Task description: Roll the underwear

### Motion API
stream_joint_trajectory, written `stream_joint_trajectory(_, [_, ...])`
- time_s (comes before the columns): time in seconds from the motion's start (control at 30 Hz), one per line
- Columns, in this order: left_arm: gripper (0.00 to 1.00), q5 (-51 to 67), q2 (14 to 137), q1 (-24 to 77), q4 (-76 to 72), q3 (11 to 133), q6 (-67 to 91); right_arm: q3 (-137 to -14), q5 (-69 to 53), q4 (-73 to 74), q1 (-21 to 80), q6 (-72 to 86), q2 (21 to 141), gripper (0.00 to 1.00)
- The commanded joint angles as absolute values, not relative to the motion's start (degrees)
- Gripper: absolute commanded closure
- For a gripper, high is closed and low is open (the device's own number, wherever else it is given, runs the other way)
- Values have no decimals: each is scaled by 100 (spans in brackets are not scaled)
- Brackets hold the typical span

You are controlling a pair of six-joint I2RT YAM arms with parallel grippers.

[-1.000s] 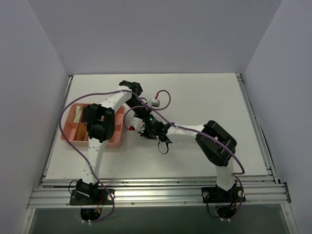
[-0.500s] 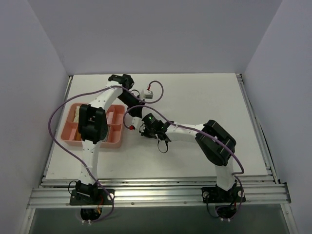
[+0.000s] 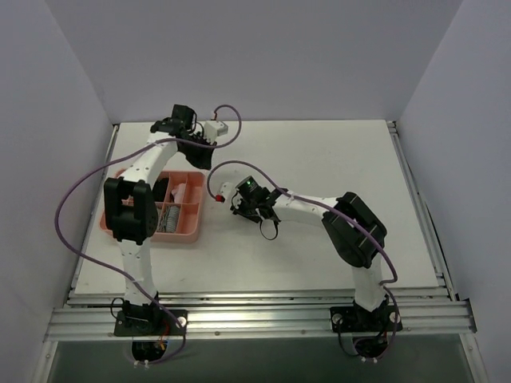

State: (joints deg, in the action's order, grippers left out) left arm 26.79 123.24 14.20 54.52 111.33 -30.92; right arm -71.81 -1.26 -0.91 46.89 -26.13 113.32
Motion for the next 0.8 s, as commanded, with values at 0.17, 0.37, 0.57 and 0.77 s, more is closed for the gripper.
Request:
stream_joint_trajectory(0.17, [88, 1739, 10690, 1169, 2762, 10303, -1785, -7364, -1263, 1722, 4175, -2128, 12057, 100])
stream_joint_trajectory(0.37, [86, 3815, 10046, 564, 189, 9170, 173, -8015, -1739, 2459, 3701, -1934, 12655, 100])
stream_joint_trajectory(0.57, [82, 5853, 10354, 632, -10, 9343, -366, -8727, -2021, 3180, 3472, -1758, 13252, 100])
stream_joint_trajectory(0.77, [75, 5485, 10204, 1001, 656, 8736, -1657, -9105, -2617, 3287, 3261, -1292, 13579, 100])
